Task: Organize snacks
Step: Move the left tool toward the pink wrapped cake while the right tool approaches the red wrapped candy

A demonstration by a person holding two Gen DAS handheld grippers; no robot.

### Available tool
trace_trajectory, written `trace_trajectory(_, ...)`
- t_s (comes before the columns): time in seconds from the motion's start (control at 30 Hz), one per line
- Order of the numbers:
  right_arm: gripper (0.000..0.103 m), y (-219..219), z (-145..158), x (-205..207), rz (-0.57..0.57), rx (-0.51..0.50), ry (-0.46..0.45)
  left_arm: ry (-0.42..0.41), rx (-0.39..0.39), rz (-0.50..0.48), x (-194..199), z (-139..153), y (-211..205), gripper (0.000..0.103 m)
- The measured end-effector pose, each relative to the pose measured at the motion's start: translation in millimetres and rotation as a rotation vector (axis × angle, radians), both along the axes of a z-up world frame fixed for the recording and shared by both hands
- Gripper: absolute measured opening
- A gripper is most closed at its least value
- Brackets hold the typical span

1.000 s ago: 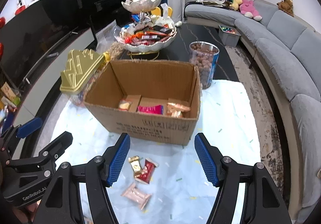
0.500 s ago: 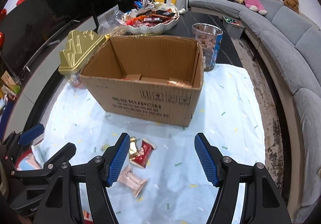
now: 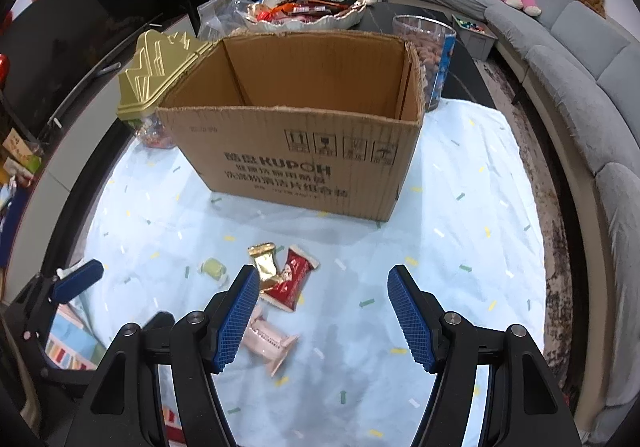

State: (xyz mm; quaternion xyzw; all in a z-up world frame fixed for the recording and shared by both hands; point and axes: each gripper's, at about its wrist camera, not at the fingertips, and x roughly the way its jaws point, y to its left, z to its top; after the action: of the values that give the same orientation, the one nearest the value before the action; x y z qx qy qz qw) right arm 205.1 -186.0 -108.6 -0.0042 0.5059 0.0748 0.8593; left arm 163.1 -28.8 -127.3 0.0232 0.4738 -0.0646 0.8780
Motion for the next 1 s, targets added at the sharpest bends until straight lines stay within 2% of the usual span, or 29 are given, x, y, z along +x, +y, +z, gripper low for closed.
trace_trajectory(0.4, 0.068, 2.9, -17.2, 3.2, 0.018, 0.015, 0.059, 0.022, -0.007, -0.082, -14.8, -16.5, -24.5, 0.089)
trace_trajectory(0.53, 0.068, 0.0, -27.6, 8.7, 0.020, 0.047, 0.118, 0.037, -0.010, -0.077, -17.0, -20.1, -30.2, 0.089)
trace_trajectory(0.73, 0.068, -8.2, -44.3, 24.2, -0.005, 0.113, 0.233, 0.114, -0.038, -0.037, -8.7, -25.8, -36.0, 0.089)
trace_trajectory(1.0, 0.067, -5.4, -61.4, 45.7, -0.010, 0.132, 0.340, 0.172, -0.032, -0.030, -1.5, -40.1, -48.9, 0.089)
